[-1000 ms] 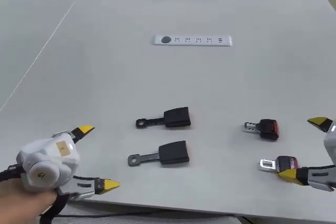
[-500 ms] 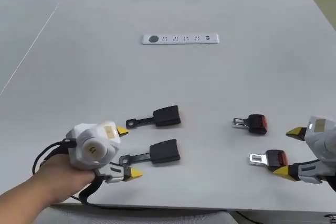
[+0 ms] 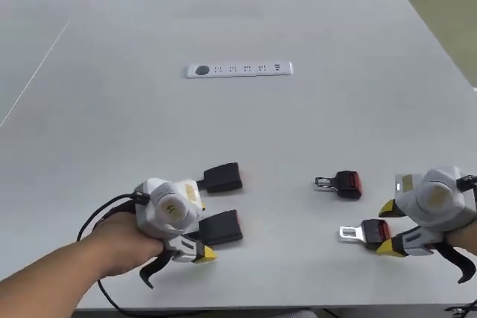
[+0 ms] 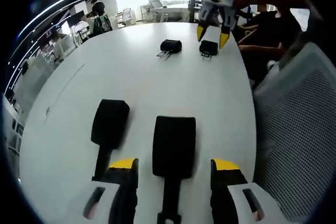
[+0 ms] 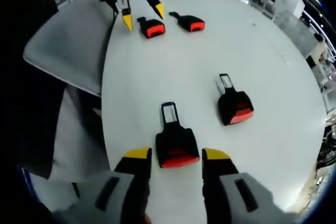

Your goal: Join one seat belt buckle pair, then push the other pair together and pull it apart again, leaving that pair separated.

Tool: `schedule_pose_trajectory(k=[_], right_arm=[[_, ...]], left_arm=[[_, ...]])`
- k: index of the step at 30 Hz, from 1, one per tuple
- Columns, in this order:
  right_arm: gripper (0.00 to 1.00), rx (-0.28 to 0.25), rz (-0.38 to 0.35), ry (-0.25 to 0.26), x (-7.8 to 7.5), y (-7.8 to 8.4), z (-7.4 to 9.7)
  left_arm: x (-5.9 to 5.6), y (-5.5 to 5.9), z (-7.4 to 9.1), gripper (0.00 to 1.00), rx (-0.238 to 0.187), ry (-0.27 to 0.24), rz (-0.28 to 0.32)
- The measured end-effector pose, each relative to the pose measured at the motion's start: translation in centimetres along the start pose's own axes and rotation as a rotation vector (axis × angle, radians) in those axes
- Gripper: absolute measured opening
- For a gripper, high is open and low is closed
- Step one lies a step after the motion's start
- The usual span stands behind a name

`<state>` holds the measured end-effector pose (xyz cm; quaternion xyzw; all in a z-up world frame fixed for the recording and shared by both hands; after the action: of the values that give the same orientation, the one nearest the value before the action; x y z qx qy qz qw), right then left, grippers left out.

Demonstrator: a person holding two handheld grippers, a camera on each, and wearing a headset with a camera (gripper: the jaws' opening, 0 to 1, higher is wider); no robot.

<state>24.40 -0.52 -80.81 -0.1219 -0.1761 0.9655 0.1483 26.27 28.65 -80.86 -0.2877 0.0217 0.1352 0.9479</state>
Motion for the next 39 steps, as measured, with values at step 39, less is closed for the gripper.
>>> schedule_pose_trajectory(k=[39], right_arm=[[0.34,0.039,0.202,-0.076,-0.1,0.1,-0.9]], left_arm=[[-0.3,0.4,-0.9,0.33,0.236,0.168,-0.183]])
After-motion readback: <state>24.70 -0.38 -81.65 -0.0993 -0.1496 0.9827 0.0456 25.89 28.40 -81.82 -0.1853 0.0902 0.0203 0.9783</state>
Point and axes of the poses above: the centre of the closed fingertips' face, and the gripper's own axes: z roughly backward along the fingers, x roughly to its left, y roughly out of its underside, the point moved 1 cm from there along z, roughly backward along the fingers, and after that the axes turned 11 degrees about y, right-handed, at the moved point
